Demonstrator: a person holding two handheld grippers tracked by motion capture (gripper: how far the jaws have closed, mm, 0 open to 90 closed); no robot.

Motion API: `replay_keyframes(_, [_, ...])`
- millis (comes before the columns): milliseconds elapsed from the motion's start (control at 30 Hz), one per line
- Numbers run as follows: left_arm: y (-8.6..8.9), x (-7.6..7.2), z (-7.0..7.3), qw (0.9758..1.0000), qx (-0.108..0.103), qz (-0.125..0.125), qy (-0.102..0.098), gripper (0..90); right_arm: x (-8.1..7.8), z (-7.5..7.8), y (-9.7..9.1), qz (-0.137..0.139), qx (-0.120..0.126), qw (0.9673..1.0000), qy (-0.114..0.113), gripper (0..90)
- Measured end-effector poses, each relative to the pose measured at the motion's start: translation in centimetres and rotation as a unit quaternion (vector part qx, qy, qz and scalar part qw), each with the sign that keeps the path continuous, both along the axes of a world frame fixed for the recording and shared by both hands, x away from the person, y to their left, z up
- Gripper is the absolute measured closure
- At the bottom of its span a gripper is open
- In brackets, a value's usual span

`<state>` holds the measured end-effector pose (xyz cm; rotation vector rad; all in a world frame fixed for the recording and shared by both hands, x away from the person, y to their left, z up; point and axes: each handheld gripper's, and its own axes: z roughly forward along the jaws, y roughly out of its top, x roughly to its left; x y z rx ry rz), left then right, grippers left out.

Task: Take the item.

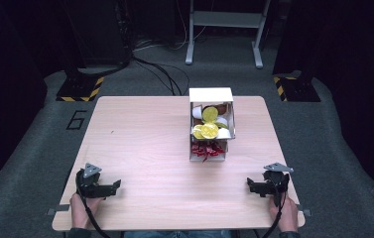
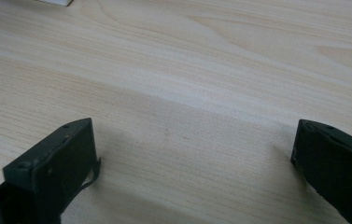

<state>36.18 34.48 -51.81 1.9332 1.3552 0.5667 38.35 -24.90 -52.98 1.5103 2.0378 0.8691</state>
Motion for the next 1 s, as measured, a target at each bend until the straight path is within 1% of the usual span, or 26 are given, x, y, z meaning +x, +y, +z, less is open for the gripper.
replay_keyframes(67, [-0.1,0.0,0.3,1.0000,0.000,-0.002,-0.001,0.8,0.0,0.0,0.0,0.000,0.000,1.0000,0.000,0.0])
replay_keyframes(100, [-0.3,0.0,0.5,1.0000,-0.002,-0.002,-0.006,0.8,0.0,0.0,0.0,0.000,0.000,1.0000,0.000,0.0])
replay_keyframes(133, [-0.4,0.0,1.1,0.9998,-0.017,-0.009,-0.009,0.8,0.0,0.0,0.0,0.000,0.000,1.0000,0.000,0.0])
replay_keyframes(167, [-0.4,0.0,1.1,0.9998,-0.017,-0.009,-0.009,0.8,0.0,0.0,0.0,0.000,0.000,1.0000,0.000,0.0])
replay_keyframes(200, [-0.7,-0.1,1.7,0.9996,-0.021,-0.012,-0.016,0.7,0.0,0.0,0.0,0.000,0.000,1.0000,-0.001,0.0])
replay_keyframes(233, [-0.8,-0.1,2.1,0.9995,-0.022,-0.017,-0.015,0.7,0.0,0.0,0.0,-0.001,0.000,1.0000,-0.001,0.0])
replay_keyframes(267, [-0.9,-0.1,2.4,0.9994,-0.024,-0.019,-0.018,0.7,0.0,0.0,0.0,0.000,0.000,1.0000,0.000,0.0])
replay_keyframes(300, [-1.0,-0.1,2.8,0.9993,-0.023,-0.022,-0.017,0.7,0.0,0.0,0.0,0.000,0.000,1.0000,0.000,0.0])
replay_keyframes(367, [-1.4,0.0,3.4,0.9993,-0.016,-0.025,-0.022,0.7,0.0,0.0,0.0,0.000,0.000,1.0000,0.000,0.0])
replay_keyframes(400, [-1.4,0.0,3.4,0.9993,-0.016,-0.025,-0.022,0.7,0.0,0.0,0.0,0.000,0.000,1.0000,0.000,0.0])
replay_keyframes(467, [-1.7,0.1,4.2,0.9991,-0.015,-0.030,-0.025,0.7,0.0,0.0,0.0,0.000,0.000,1.0000,0.000,0.0])
replay_keyframes(500, [-2.0,0.2,4.9,0.9989,-0.015,-0.034,-0.028,0.7,0.0,0.0,0.0,-0.001,0.000,1.0000,-0.001,0.0])
replay_keyframes(533, [-2.2,0.2,5.3,0.9988,-0.015,-0.037,-0.029,0.6,0.0,0.0,0.0,-0.001,0.000,1.0000,-0.001,0.0])
replay_keyframes(567, [-2.4,0.3,5.6,0.9987,-0.011,-0.041,-0.026,0.7,0.0,0.0,0.0,0.000,0.000,1.0000,0.000,0.0])
replay_keyframes(633, [-2.8,0.4,6.3,0.9986,-0.007,-0.044,-0.030,0.7,0.0,0.0,0.0,0.000,0.000,1.0000,-0.001,0.0])
replay_keyframes(667, [-2.8,0.4,6.3,0.9986,-0.007,-0.044,-0.030,0.6,0.0,0.0,0.0,0.000,0.000,1.0000,0.000,0.0])
replay_keyframes(800, [-3.5,0.7,7.7,0.9979,-0.007,-0.054,-0.036,0.6,0.0,0.0,0.0,0.000,0.000,1.0000,0.000,0.0])
replay_keyframes(867, [-3.6,0.8,7.9,0.9977,-0.007,-0.055,-0.039,0.6,0.0,0.0,0.0,0.000,0.000,1.0000,0.000,0.0])
replay_keyframes(900, [-3.9,0.9,8.4,0.9973,-0.008,-0.058,-0.045,0.5,0.0,0.0,0.0,0.000,0.000,1.0000,0.000,0.0])
replay_keyframes(933, [-3.9,0.9,8.4,0.9973,-0.008,-0.058,-0.045,0.2,0.0,0.0,0.0,0.000,0.000,1.0000,0.000,0.0])
replay_keyframes(967, [-4.1,0.9,8.9,0.9969,-0.010,-0.060,-0.050,0.2,0.0,0.0,0.0,-0.001,0.000,1.0000,-0.001,0.0])
replay_keyframes(1000, [-4.1,0.9,8.9,0.9969,-0.010,-0.060,-0.050,0.2,0.0,0.0,0.0,-0.001,0.000,1.0000,-0.001,0.0])
